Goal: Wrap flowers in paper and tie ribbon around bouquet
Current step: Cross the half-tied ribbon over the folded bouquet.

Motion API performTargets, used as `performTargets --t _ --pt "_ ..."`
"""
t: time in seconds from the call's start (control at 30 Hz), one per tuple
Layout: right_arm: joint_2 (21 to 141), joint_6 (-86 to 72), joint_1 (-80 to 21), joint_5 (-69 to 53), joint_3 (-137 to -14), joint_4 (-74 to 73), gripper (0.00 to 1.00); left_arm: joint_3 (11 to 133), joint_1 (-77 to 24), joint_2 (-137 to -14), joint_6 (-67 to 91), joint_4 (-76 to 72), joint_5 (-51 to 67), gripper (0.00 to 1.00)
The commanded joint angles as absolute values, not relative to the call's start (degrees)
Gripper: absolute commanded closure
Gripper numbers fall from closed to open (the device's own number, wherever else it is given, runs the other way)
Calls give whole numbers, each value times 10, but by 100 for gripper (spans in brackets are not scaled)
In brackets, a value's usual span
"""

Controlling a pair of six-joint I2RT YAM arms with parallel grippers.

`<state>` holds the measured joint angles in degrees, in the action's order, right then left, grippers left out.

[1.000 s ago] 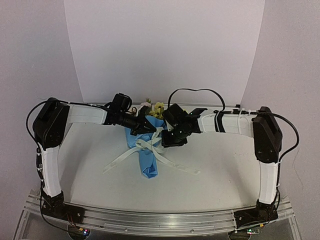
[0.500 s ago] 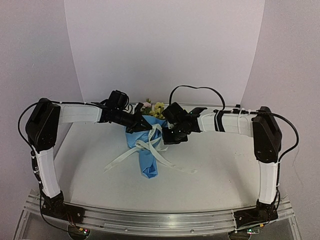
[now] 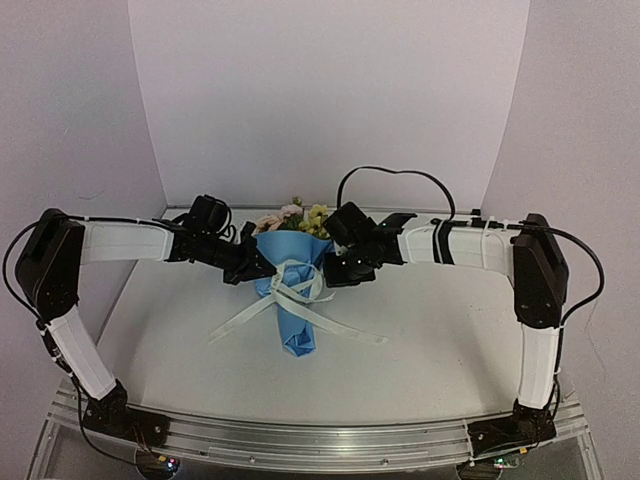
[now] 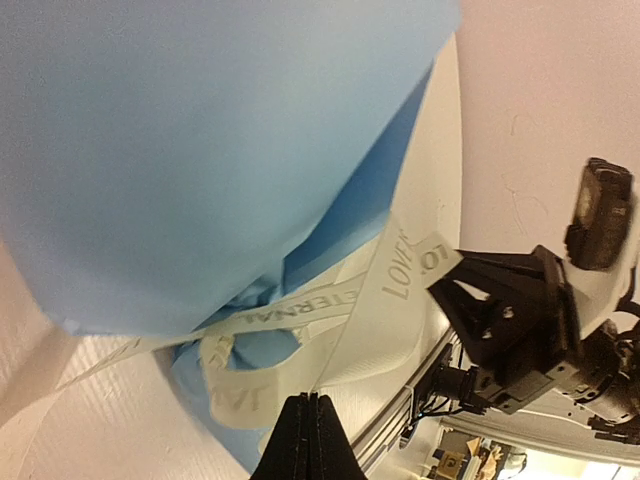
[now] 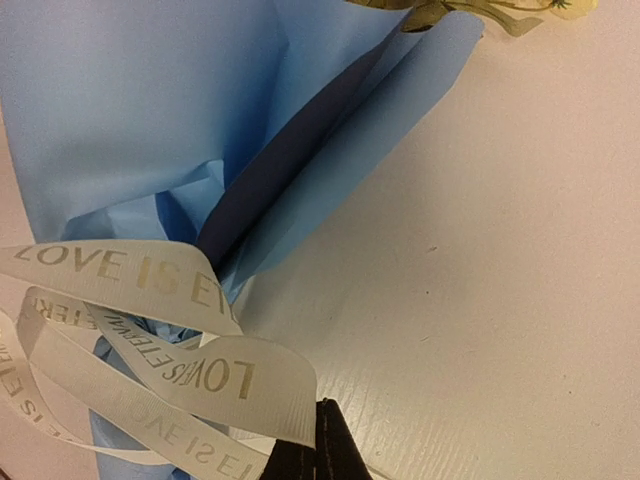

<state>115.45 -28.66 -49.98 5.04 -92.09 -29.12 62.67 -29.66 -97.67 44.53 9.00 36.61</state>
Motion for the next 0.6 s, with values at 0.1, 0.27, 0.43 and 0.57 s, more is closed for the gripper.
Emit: performTargets --t 0.1,0.27,0.43,0.57 --pt "1104 -265 -512 87 -926 -282 100 560 -287 -895 485 63 350 100" --pt "1104 -256 -517 92 -938 -282 100 529 -281 -863 496 71 331 100" --pt "1105 -255 -521 92 -936 -282 100 497 -254 -832 505 64 320 100" --pt "1106 -258 -523 95 -930 -282 100 487 -241 -824 507 68 318 100"
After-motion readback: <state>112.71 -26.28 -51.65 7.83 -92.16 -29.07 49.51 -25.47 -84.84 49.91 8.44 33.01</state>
